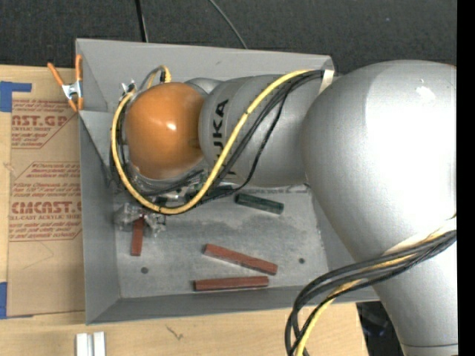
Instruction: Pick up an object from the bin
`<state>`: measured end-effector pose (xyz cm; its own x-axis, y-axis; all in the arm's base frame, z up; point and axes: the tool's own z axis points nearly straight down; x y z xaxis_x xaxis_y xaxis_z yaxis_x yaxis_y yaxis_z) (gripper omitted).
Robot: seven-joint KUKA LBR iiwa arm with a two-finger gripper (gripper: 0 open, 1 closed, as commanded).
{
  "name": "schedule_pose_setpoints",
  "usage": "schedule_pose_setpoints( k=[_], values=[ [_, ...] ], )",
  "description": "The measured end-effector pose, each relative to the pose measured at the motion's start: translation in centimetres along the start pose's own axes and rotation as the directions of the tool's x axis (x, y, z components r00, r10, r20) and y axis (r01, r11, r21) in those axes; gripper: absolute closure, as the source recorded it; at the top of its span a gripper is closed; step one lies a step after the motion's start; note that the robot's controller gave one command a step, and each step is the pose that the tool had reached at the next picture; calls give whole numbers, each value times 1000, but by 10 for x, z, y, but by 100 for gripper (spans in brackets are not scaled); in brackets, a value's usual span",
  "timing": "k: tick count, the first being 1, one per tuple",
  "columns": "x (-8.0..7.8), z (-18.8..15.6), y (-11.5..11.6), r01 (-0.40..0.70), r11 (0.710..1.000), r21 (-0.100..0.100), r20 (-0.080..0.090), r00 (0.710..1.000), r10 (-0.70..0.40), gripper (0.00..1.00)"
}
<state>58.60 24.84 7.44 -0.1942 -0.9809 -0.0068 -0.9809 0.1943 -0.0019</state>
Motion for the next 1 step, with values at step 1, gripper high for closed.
schedule_pose_setpoints(
  k=[1],
  values=[
    [15, -138, 6, 23, 1000, -1, -3, 1000, -23, 100]
  ],
)
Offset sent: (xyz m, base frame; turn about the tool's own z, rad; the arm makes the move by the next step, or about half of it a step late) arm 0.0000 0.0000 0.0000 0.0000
